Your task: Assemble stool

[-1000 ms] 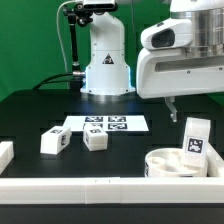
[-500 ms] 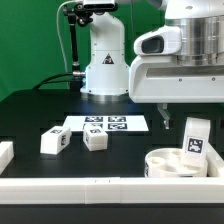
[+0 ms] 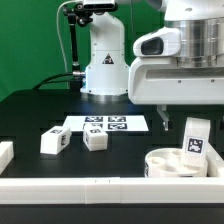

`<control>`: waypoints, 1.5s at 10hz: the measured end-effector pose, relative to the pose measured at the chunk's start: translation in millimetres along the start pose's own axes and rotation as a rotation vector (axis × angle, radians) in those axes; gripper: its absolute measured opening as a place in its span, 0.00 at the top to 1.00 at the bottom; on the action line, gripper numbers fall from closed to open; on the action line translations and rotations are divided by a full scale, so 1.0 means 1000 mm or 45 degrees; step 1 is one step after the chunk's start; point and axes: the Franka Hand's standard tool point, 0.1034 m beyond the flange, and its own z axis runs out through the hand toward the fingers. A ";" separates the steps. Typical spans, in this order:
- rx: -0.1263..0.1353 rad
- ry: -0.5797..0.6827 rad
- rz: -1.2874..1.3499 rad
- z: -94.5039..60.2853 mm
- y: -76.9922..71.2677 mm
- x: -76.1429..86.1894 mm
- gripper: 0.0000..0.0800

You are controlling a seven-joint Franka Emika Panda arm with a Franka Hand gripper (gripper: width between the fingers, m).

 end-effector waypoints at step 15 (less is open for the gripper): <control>0.051 0.031 0.362 0.002 -0.004 0.009 0.58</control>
Offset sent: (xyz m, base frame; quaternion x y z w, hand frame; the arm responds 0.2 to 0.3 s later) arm 0.0020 -0.0034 -0.0021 -0.0186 0.0406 -0.0247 0.9987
